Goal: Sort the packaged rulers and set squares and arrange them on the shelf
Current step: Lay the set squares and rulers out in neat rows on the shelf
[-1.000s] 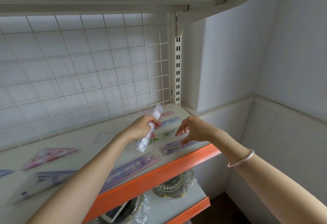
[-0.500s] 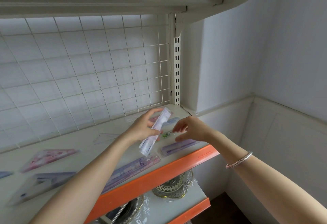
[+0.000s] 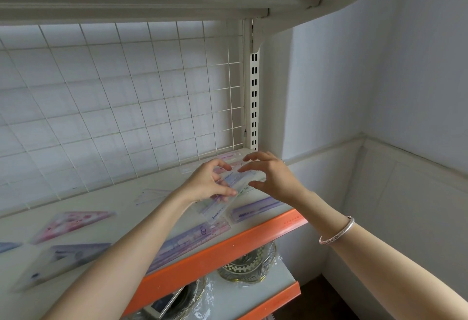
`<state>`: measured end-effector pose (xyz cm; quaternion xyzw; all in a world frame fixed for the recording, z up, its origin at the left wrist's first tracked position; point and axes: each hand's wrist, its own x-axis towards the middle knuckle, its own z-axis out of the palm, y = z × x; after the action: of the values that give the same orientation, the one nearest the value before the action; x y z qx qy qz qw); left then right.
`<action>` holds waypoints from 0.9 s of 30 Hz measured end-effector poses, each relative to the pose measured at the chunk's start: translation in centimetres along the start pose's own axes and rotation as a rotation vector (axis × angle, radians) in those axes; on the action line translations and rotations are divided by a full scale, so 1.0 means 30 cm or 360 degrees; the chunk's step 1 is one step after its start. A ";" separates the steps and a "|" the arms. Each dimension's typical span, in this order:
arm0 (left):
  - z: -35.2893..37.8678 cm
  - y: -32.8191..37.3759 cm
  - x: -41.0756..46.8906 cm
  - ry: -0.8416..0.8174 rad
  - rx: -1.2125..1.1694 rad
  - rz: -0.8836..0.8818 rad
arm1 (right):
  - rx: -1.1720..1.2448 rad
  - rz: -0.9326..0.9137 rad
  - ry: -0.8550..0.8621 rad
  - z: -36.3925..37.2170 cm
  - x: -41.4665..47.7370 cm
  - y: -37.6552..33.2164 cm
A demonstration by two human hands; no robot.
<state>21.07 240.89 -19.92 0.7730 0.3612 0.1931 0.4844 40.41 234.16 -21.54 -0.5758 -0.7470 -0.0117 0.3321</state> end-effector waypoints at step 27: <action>0.001 -0.025 0.026 0.0057 0.0126 -0.0115 | -0.0169 0.0245 -0.0529 -0.076 -0.035 0.038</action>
<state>21.32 241.65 -20.64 0.7745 0.4048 0.1747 0.4535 42.63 232.72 -20.71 -0.6419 -0.7437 0.0696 0.1731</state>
